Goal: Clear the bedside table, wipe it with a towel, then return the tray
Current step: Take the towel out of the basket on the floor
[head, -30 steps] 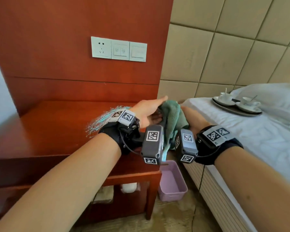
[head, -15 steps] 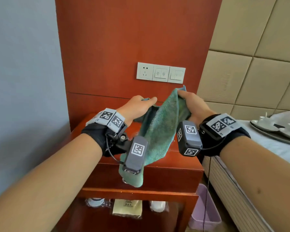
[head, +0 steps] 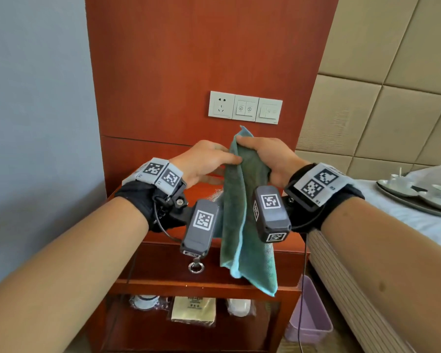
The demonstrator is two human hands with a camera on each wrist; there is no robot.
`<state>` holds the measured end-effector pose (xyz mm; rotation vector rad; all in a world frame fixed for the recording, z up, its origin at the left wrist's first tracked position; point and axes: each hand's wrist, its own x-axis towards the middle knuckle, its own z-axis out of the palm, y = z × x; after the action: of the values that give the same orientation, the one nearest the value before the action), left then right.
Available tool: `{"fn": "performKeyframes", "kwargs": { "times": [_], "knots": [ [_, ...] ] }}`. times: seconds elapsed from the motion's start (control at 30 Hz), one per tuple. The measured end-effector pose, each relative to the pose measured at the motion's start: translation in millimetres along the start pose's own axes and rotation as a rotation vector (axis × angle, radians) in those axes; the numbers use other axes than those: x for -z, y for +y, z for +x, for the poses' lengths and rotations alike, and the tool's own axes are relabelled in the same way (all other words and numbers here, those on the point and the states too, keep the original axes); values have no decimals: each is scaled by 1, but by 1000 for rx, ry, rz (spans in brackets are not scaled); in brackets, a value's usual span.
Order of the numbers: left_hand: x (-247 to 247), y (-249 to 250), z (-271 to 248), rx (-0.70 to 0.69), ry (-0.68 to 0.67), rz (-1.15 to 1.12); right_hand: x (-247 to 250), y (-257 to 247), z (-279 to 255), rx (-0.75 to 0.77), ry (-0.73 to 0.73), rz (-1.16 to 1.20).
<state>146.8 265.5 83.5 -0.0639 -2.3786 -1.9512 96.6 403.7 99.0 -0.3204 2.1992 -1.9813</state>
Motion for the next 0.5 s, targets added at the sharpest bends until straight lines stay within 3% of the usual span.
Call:
{"fn": "performKeyframes", "kwargs": {
  "times": [0.17,0.37,0.5],
  "knots": [
    [-7,-6,2,5,44,228,-6,8,-7,10,-32,-1],
    [10,-43,7,46,104,425,13,14,-11,11,53,25],
    [21,-58,7,191,-27,463,29,31,-12,-23,98,34]
  ]
}}
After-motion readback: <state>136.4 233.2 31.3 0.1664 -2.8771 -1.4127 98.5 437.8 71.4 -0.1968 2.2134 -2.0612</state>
